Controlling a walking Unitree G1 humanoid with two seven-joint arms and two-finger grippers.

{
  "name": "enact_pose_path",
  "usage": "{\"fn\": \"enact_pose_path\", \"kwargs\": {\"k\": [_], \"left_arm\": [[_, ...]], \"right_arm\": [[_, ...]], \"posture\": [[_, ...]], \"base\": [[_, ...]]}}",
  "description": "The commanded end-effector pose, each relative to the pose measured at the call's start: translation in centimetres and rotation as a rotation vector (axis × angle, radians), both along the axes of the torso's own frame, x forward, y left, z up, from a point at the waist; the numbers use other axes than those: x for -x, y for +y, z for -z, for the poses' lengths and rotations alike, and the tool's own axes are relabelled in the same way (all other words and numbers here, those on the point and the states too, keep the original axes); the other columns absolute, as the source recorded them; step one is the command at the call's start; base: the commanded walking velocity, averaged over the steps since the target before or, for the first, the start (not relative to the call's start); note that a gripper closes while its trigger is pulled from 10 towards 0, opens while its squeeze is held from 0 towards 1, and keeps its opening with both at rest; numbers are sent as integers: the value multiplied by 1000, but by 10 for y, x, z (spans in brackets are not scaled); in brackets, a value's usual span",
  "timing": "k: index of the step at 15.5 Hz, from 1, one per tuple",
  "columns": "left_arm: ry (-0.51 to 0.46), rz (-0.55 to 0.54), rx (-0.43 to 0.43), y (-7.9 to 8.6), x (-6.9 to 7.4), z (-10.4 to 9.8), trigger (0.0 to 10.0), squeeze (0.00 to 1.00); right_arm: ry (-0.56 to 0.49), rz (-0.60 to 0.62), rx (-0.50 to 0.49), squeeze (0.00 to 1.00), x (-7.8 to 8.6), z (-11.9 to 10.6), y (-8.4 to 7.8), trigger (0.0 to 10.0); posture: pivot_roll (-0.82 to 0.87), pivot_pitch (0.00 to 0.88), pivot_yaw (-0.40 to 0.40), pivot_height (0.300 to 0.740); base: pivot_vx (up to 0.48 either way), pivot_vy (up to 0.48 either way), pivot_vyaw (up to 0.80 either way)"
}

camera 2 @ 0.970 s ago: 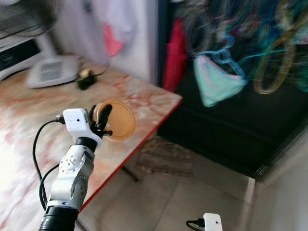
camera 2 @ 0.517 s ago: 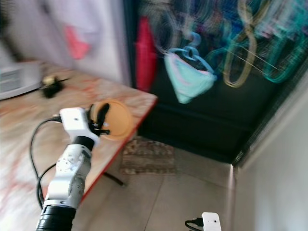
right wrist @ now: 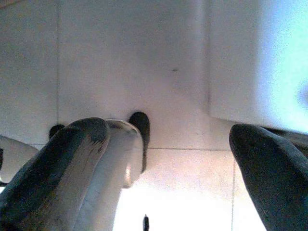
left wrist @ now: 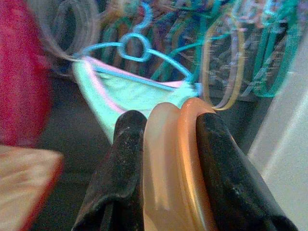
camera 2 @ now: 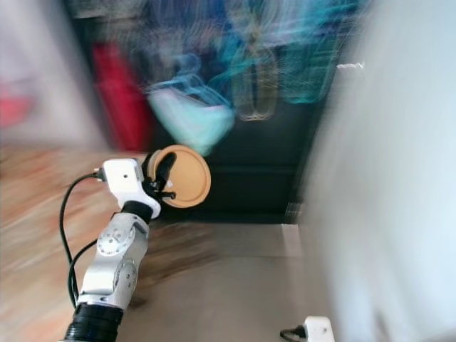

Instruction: Restocking fridge

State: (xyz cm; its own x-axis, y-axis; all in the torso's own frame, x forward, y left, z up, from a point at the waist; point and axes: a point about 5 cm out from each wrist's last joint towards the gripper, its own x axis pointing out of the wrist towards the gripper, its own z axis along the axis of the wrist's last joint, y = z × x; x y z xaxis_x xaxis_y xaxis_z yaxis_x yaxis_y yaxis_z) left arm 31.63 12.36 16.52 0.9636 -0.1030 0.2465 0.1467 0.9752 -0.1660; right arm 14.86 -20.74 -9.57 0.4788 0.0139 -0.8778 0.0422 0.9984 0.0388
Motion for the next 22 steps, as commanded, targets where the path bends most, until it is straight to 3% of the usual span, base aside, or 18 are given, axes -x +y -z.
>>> {"fn": "enact_pose_path", "kwargs": {"k": [1,11,14,17,22], "left_arm": [[-2,-30,11,9,-1,0,10000,0],[52,-98,35,22,-4,12,10000,0],[156,-61,49,24,-5,31,10000,0],[264,45,-75,21,-1,57,10000,0],[274,43,-74,22,-1,60,10000,0]], "right_arm": [[13,-25,-17,0,2,2,8,10000],[10,-45,-17,0,0,1,8,10000],[9,-48,-12,0,-1,1,8,10000],[5,-44,-6,0,-2,1,9,10000],[4,-39,-7,0,-2,1,9,10000]], "posture": [[-85,0,32,740],[-85,0,28,740],[-80,0,28,740],[-78,0,30,740],[-79,0,35,740]], "base": [[0,0,-788],[0,91,-789],[0,0,-788],[0,0,-788],[0,0,-788]]}}
